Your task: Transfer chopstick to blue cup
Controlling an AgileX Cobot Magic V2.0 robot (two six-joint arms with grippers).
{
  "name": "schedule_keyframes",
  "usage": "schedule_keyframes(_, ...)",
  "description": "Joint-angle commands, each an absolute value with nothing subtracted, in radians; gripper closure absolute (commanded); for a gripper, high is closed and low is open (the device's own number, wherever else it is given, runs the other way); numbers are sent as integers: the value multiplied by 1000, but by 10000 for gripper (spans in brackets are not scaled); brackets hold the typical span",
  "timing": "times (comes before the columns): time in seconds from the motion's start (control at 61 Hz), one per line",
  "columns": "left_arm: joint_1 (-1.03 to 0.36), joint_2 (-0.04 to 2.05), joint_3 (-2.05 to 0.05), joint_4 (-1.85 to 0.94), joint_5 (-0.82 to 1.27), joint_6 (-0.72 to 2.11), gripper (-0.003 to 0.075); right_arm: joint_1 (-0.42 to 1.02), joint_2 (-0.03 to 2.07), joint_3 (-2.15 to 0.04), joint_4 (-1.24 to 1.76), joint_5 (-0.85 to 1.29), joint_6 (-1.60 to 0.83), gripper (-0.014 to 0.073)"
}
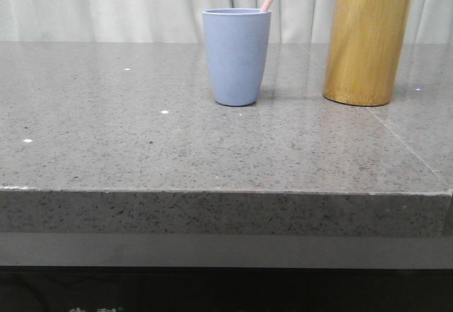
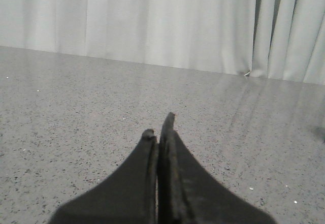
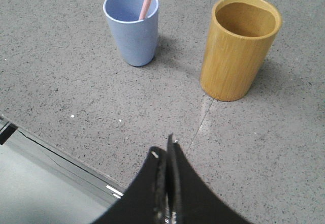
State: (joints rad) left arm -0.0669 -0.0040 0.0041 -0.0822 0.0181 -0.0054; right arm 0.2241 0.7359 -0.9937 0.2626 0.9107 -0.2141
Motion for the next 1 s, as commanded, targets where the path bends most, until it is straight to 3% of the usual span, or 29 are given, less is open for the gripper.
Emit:
schedule_keyframes(0.0, -72, -29, 17, -80, -60, -15, 739, 220, 731, -1018, 272, 852, -216, 713)
schedule_keyframes(0.377, -72, -28, 17, -80, -60, -15, 739, 181, 680, -958, 221, 764, -238, 713)
schedule_keyframes(0.705, -70, -28, 17, -80, -60, -15, 739, 55, 280, -392, 219, 190, -240, 713)
schedule_keyframes(0.984, -70, -28, 17, -80, -60, -15, 739, 51, 21, -8, 249, -38, -240, 713)
